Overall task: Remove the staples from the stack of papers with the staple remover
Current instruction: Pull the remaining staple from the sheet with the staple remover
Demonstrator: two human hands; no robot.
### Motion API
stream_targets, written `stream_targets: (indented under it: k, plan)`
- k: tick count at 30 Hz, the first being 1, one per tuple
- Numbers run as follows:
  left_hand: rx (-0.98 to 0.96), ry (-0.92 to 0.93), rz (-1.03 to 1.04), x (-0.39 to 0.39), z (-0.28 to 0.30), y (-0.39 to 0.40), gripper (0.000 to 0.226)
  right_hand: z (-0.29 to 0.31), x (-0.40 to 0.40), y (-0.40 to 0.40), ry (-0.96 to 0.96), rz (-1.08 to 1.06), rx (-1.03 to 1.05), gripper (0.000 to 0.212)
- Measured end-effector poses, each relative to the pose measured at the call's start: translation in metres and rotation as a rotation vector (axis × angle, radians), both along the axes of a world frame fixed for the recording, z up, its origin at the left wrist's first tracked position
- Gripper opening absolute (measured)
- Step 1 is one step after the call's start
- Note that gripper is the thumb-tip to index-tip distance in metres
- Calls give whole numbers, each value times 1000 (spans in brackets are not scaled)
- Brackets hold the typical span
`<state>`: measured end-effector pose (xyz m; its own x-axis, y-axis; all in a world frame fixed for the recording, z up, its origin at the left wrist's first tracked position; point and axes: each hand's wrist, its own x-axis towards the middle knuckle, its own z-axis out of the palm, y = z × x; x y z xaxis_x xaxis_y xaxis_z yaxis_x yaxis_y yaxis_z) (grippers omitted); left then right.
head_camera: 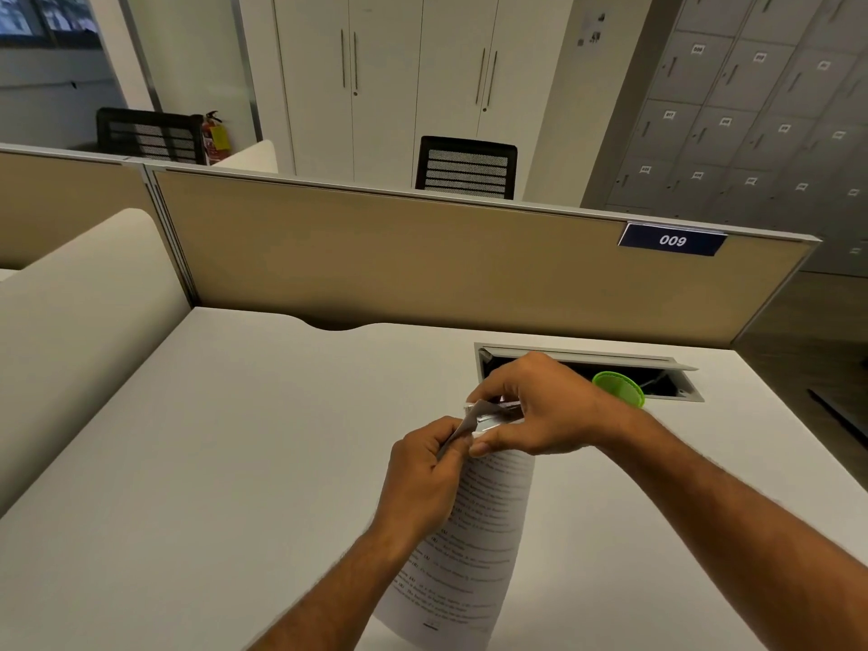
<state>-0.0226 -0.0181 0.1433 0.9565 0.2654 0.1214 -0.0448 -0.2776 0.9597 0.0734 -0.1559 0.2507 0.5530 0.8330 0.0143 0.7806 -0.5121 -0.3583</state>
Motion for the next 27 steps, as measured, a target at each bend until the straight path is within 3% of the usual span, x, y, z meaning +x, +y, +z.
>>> stream_targets:
  k: [6, 10, 13, 17, 19, 22, 25, 27]
  plan:
    - [-8, -9, -2, 0, 0, 4, 21, -11, 1, -13, 116, -100, 229, 56]
    - [-37, -9, 10, 1, -1, 8, 19, -35, 1, -34, 425, -353, 760, 29]
    - [-59, -33, 16, 1, -1, 10, 19, -64, 2, -55, 673, -628, 1056, 30]
    - [-77, -77, 20, 1, 0, 11, 22, -121, 1, -86, 843, -971, 1067, 21]
    - [-81, -94, 27, 1, 1, 11, 24, -151, -2, -99, 836, -1111, 1058, 15]
    - [-79, -115, 45, 1, 1, 10, 25, -193, -9, -116, 577, -1256, 815, 26]
    - [-87, -143, 54, -1, 1, 10, 24, -221, -21, -126, 258, -1267, 428, 12]
    - [-99, -159, 58, -1, 0, 11, 24, -236, -26, -130, 180, -1246, 286, 27]
